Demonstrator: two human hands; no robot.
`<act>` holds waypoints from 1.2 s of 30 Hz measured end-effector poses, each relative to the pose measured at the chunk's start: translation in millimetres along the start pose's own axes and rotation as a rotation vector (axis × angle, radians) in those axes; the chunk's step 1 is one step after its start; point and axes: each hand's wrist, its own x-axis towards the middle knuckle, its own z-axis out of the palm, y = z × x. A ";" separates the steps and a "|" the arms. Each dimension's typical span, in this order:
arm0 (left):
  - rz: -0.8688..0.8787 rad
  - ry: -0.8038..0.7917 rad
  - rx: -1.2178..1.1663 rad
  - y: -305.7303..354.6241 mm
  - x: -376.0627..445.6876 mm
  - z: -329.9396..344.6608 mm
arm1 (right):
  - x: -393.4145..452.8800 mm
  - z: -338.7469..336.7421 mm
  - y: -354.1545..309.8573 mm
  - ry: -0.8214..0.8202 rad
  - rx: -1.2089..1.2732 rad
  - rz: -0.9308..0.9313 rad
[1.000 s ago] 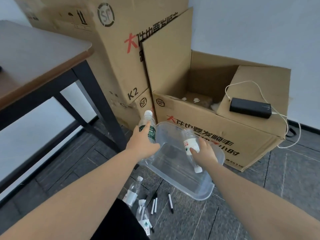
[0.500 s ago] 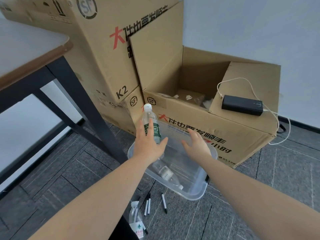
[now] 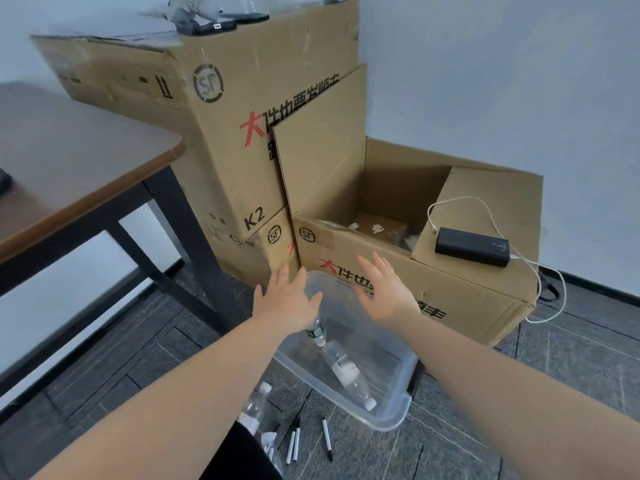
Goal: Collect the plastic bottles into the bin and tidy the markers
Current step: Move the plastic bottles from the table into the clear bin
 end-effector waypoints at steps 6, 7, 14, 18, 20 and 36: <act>-0.009 0.160 -0.034 -6.5 -40.0 -59.6 | 3.5 -40.0 -59.3 0.069 -0.069 -0.131; -0.010 0.202 -0.035 -8.4 -49.8 -70.2 | 2.2 -47.1 -72.0 0.083 -0.077 -0.152; -0.059 0.418 -0.030 -46.7 -128.5 -136.0 | -27.0 -93.9 -169.3 0.164 -0.096 -0.335; -0.118 0.533 -0.014 -85.2 -182.9 -160.3 | -52.6 -99.9 -235.0 0.198 -0.080 -0.461; -0.164 0.581 -0.010 -107.1 -209.5 -167.5 | -65.8 -97.3 -269.1 0.203 -0.063 -0.529; -0.600 0.887 0.010 -307.3 -390.9 -188.1 | -156.4 -6.5 -534.1 0.048 0.097 -1.004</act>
